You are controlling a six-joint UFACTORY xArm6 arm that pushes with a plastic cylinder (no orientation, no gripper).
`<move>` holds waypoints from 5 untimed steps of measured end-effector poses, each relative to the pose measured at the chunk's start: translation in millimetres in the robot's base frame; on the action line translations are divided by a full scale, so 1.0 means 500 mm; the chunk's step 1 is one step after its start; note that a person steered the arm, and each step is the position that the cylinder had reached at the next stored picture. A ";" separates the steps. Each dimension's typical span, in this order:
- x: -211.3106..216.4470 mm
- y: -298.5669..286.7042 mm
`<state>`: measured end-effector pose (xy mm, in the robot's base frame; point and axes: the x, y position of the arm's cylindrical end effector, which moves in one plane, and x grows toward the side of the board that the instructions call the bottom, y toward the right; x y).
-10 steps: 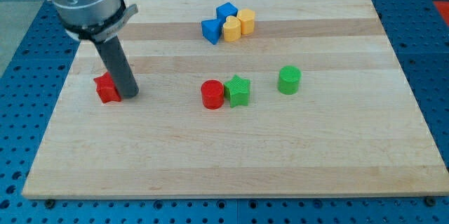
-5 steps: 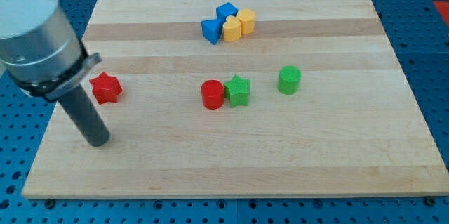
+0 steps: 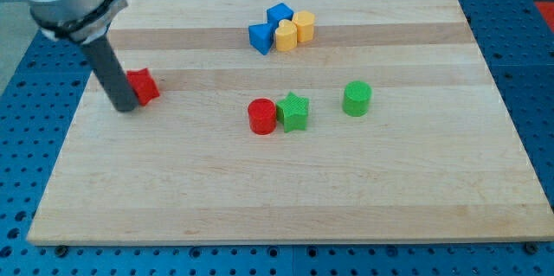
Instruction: Move the red star slightly up
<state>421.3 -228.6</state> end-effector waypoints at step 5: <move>0.094 0.101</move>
